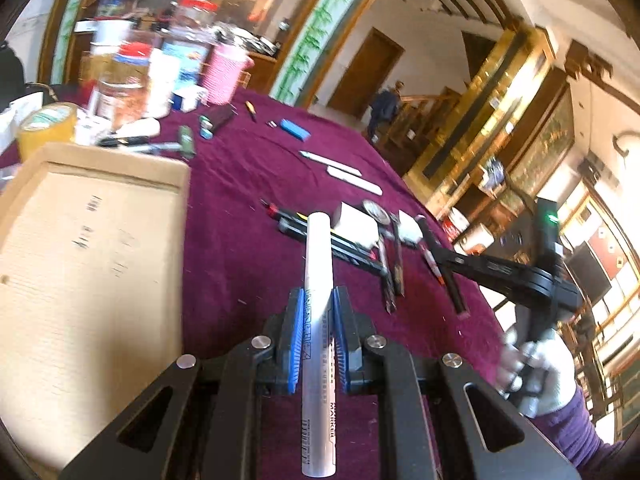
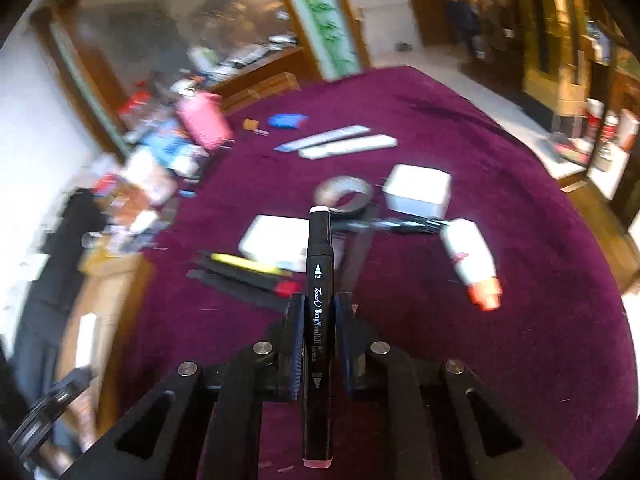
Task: Organize rigid objects
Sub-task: 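Drop the white marker into the box with the left tool while the right drops the black one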
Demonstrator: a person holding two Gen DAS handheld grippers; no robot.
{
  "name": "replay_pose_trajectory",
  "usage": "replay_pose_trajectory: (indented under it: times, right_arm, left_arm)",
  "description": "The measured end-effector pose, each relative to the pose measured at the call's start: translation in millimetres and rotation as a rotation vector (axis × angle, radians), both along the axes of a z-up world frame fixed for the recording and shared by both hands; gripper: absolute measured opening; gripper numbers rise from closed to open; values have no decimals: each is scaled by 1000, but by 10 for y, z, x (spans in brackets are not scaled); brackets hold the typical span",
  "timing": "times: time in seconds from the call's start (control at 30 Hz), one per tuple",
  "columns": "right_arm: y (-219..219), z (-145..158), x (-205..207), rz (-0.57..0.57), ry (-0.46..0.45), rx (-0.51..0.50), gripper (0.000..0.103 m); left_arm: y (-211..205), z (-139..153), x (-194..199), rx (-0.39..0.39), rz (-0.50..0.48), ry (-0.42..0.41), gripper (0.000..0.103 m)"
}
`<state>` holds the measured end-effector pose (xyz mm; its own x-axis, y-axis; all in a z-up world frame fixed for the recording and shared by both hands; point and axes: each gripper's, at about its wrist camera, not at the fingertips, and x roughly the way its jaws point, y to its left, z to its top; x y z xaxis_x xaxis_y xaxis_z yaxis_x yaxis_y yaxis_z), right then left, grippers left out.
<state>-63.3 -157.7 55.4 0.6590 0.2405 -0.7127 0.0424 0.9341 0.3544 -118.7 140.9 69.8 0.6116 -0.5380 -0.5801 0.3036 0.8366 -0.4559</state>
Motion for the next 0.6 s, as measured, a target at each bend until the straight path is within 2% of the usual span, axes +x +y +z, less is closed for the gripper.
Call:
replay_pose_trajectory:
  times: [0.13,0.27,0.47,0.6]
  right_arm:
    - [412,235,59,136,-23,130,16]
    - [960,292,323,277,29,261,16]
    - [1922,61,800,373,151,303,17]
    - [2325,-161,1022,374,209,281,17]
  left_arm:
    - [332,30,165,-5,70,35,14]
    - [585,-24,439,41,131,84,14]
    - [941,-287,916,-10,210,216,14]
    - [1054,-392,1088,-13,258,256,14]
